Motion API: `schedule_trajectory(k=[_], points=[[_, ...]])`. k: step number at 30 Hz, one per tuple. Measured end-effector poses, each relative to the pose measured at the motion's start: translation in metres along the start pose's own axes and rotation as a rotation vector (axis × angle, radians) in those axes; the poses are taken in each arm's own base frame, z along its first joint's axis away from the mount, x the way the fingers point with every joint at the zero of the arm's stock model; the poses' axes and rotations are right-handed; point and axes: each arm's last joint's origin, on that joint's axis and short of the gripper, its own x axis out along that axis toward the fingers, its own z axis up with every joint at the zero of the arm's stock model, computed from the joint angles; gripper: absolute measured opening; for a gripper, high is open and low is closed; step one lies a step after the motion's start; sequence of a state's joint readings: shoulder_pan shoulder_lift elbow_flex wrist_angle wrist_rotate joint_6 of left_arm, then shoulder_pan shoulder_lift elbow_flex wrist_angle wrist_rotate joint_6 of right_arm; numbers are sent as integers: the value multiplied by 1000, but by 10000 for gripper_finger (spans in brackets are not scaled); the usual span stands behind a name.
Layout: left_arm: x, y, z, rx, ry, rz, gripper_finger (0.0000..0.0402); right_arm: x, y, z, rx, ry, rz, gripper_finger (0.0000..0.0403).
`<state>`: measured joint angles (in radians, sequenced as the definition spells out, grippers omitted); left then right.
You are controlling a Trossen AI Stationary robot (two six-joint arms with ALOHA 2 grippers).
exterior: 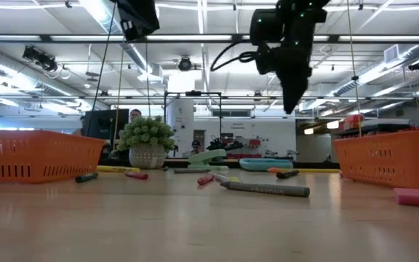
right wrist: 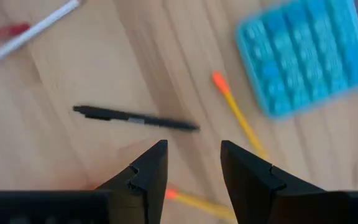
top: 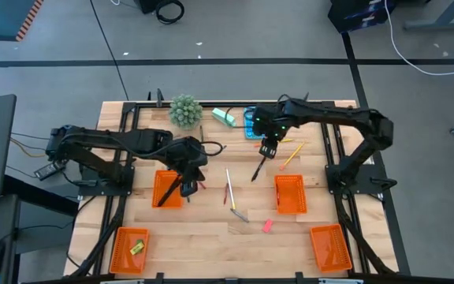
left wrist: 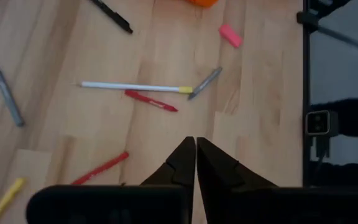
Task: Sort crayons/erasers/pens/pencils in bins
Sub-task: Put the left yellow pencil into the bottom right orange basket
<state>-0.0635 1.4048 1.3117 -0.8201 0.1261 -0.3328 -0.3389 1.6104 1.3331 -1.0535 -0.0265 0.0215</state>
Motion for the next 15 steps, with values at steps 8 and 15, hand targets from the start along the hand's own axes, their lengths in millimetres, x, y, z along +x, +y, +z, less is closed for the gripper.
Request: schedule_trajectory(k=[8,15], points=[[0,-9,3,-118,-72,33,14,23,4,16,-491,-36,-8,154],[1,-13,3,-215,-161,154,16,55,-11,22,-595,49,4,154]])
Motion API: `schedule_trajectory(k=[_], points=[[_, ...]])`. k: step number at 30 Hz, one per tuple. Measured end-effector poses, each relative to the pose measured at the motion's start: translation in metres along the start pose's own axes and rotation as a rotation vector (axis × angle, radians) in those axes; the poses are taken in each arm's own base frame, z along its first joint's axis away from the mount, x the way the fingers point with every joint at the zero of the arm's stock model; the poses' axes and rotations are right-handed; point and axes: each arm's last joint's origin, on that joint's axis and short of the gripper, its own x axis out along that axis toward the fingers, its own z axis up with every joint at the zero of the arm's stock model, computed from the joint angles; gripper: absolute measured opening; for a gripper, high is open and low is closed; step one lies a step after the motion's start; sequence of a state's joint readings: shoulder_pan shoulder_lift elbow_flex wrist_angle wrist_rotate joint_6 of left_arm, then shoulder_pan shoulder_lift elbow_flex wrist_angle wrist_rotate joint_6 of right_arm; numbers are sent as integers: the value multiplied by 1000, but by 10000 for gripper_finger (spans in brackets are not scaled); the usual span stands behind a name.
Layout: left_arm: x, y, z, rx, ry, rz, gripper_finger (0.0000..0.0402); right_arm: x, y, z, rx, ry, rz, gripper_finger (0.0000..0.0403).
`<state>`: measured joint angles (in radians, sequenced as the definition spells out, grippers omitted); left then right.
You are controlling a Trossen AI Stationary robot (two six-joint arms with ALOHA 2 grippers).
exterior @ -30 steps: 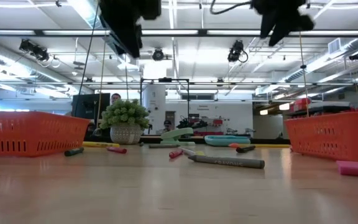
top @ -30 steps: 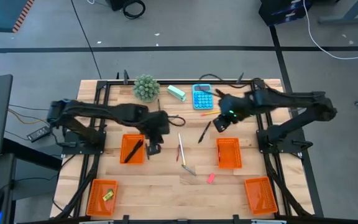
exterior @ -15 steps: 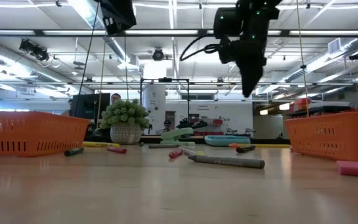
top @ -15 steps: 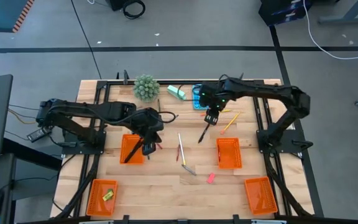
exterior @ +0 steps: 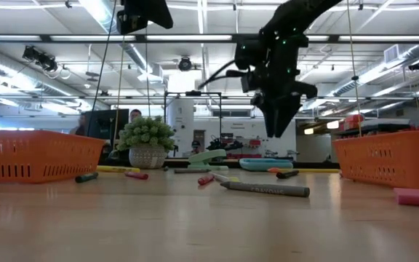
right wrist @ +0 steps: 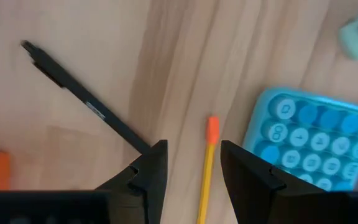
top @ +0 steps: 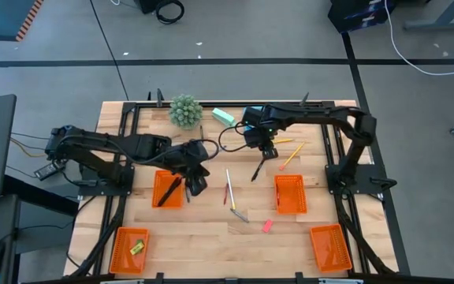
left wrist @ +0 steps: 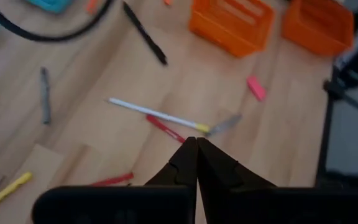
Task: Sort crayons/erasers/pens/pencils in bins
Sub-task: Put the left yellow pencil into the bottom right orange basket
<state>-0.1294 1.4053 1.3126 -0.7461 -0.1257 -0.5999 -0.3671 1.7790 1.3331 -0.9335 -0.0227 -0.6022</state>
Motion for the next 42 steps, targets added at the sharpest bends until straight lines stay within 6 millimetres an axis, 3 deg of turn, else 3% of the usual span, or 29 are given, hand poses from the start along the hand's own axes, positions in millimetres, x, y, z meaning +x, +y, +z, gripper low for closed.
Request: schedule_trajectory(k=[19,25,31,42], points=[[0,-1,9,-105,-144,50,20,48,-15,2,79,29,80,154],[0,-3,8,-98,-139,46,32,53,-23,-3,89,71,33,154],[-1,-6,6,-65,-134,41,17,54,-37,-15,171,66,20,154],[-1,-6,6,-67,-134,41,26,67,-29,-24,173,64,69,154]])
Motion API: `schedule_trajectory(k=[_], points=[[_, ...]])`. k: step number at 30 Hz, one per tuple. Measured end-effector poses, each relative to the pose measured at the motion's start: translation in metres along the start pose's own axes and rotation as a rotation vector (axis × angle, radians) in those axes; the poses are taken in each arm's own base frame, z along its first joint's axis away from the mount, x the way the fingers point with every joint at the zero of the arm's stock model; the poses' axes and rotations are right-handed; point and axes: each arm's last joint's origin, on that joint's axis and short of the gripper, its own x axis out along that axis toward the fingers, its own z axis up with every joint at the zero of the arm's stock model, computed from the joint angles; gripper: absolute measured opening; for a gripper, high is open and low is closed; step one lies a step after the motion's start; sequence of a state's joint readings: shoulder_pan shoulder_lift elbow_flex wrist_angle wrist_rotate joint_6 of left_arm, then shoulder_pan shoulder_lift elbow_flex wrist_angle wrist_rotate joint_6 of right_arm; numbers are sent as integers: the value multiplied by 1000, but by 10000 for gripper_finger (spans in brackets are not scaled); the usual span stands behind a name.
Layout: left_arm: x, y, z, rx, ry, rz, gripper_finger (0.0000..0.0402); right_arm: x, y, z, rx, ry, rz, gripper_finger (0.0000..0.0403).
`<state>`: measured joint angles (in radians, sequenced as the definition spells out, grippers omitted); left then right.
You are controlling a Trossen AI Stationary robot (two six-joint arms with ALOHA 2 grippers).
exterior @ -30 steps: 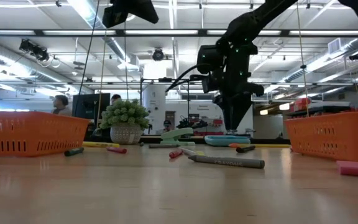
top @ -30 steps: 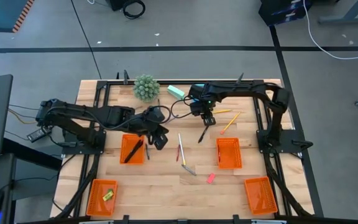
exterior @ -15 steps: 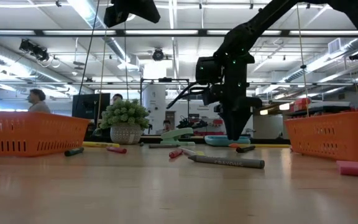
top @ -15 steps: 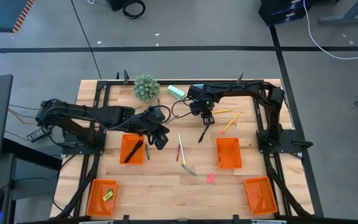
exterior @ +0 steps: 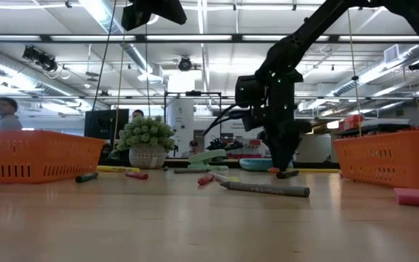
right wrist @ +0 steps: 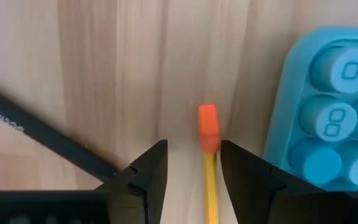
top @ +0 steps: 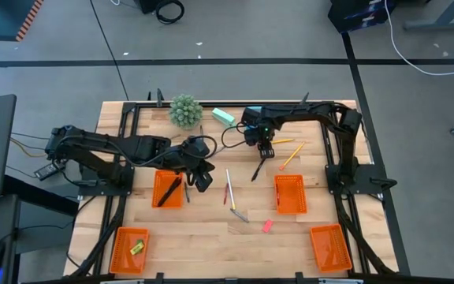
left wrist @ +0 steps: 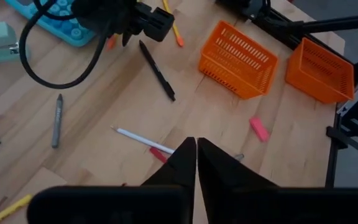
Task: Sort crayons/erasers/pens/pencils in bins
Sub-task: Put the left yellow pencil into the bottom right orange basket
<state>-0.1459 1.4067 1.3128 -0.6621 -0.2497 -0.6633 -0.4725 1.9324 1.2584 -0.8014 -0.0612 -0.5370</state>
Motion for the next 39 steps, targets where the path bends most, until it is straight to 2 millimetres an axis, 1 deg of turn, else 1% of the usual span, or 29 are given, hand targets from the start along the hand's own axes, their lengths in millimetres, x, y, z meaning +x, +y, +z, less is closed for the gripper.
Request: schedule_trajectory(k=[4,9,13,18,20,23,27,29,33,39], points=[[0,0,0,-6,-1,1,25,3,0,-1,32,-13,-4,150],[0,0,0,-5,-1,0,13,3,0,-1,27,-20,-9,125],[0,1,1,-7,-2,3,13,3,0,0,28,-28,-13,92],[2,5,4,-18,-7,14,24,3,-1,2,57,-48,-23,39],[2,6,4,-20,-9,17,26,3,-1,2,72,-48,-20,27],[2,6,5,-15,-11,17,22,3,-1,2,93,-50,-8,23],[2,5,5,4,-19,11,12,-2,1,0,164,-30,17,23],[2,5,6,21,-20,10,10,-11,3,-2,205,-25,36,23],[2,5,6,58,-25,8,15,-36,9,-6,314,-71,61,23],[2,5,6,105,-28,5,30,-90,21,-19,526,-186,39,23]])
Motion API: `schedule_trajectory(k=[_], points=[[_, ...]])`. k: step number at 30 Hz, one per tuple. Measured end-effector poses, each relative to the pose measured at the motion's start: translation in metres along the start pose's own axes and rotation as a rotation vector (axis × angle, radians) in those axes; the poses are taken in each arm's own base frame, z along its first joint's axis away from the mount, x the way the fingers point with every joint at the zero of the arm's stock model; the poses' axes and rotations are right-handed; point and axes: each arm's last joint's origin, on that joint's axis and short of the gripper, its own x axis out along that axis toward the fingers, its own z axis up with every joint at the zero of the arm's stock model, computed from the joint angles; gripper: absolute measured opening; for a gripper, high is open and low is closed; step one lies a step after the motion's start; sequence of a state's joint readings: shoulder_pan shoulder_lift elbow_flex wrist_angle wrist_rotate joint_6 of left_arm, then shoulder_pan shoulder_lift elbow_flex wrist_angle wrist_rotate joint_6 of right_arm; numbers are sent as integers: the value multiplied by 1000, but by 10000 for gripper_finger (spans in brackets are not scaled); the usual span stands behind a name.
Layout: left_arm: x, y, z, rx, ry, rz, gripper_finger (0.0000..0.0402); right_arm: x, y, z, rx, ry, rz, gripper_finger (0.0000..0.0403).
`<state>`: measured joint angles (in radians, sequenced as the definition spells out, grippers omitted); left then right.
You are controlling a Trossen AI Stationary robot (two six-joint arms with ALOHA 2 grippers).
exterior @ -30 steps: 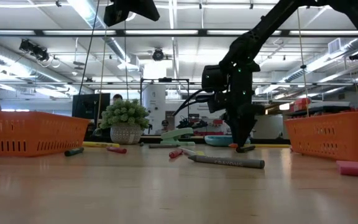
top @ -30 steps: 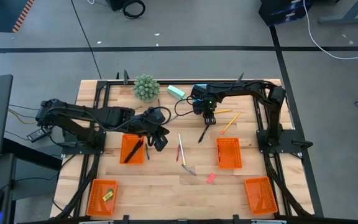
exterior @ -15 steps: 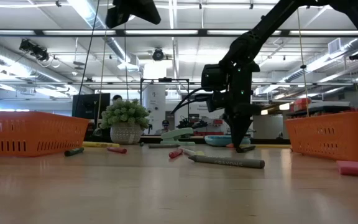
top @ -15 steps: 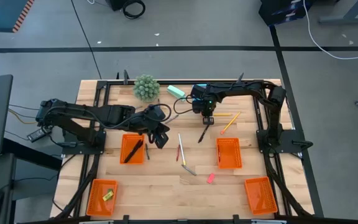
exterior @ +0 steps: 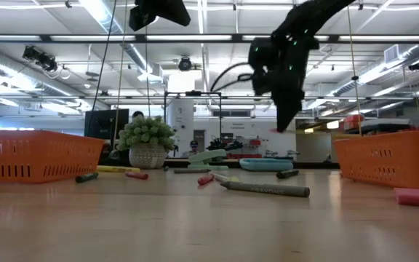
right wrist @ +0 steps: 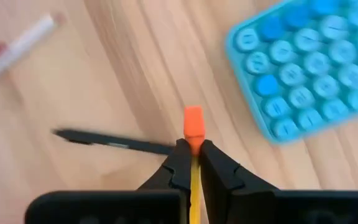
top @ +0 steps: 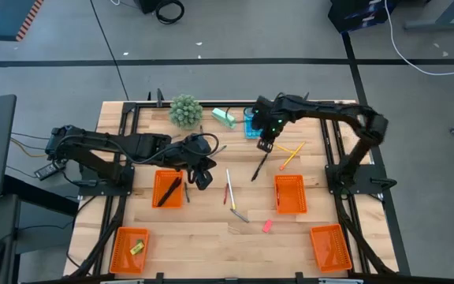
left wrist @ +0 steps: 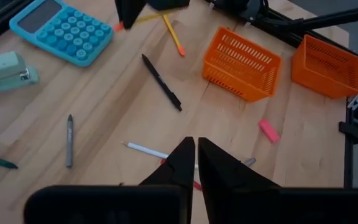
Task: Sort crayons/erasers/pens/pencils in bins
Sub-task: Put the left yellow pencil into the bottom right orange basket
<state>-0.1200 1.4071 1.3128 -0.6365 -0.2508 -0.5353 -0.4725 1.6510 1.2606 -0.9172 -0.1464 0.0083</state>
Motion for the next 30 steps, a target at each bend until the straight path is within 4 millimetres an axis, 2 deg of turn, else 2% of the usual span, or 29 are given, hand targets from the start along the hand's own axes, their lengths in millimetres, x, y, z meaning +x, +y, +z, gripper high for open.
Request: schedule_trajectory(k=[6,11,19,24,30], points=[[0,0,0,44,0,0,20,-54,10,-22,273,-142,-30,23],[0,0,0,51,0,0,12,-78,22,-53,447,-155,-78,23],[0,-1,1,85,-9,-5,21,-82,51,-104,699,-145,-10,23],[0,-2,2,120,-20,-13,28,-76,79,-133,781,-157,-10,23],[0,-3,3,120,-38,-23,15,-69,111,-160,829,-156,1,23]])
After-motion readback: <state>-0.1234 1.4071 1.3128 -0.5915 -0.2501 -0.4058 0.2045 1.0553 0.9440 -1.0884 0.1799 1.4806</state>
